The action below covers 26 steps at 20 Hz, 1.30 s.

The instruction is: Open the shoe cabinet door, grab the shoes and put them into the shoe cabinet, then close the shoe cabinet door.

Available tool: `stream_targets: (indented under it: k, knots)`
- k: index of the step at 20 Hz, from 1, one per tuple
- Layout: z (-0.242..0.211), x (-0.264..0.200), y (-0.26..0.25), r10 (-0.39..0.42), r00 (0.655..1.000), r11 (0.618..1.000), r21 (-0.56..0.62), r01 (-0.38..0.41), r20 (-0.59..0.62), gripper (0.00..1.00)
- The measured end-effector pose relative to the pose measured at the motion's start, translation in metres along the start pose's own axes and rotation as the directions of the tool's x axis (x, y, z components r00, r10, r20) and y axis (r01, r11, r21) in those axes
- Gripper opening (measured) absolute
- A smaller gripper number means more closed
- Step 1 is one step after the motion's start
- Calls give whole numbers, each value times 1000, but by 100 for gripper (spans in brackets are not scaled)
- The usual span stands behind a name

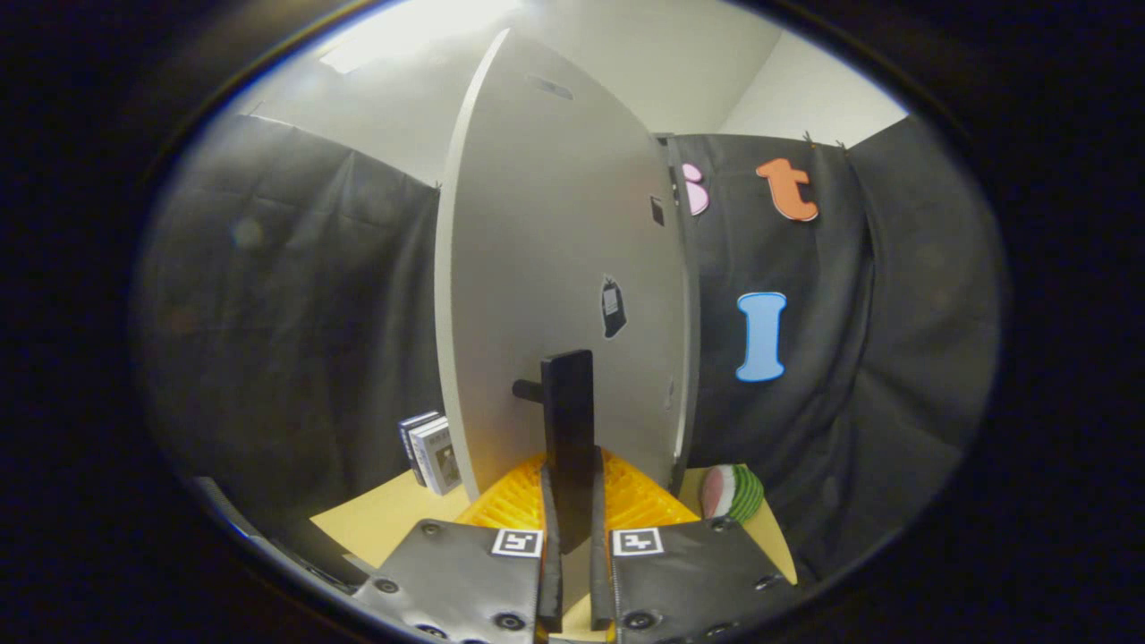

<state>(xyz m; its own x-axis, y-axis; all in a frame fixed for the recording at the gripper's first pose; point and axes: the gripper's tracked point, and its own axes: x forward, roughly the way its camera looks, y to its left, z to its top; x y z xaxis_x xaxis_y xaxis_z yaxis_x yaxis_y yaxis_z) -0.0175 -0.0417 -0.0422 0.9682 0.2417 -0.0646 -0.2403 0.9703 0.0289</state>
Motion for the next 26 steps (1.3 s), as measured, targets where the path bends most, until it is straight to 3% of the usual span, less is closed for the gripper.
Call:
stream_targets:
  k: [15,18,22,26]
  knots:
    - [-3,-12,-52,-168,986,986,-24,168,-17,7]
    - [-3,-6,-45,-158,987,987,37,158,-13,3]
    - [-2,-7,-49,-136,991,991,18,136,-8,3]
    - [1,-10,-49,-134,991,991,19,134,7,7]
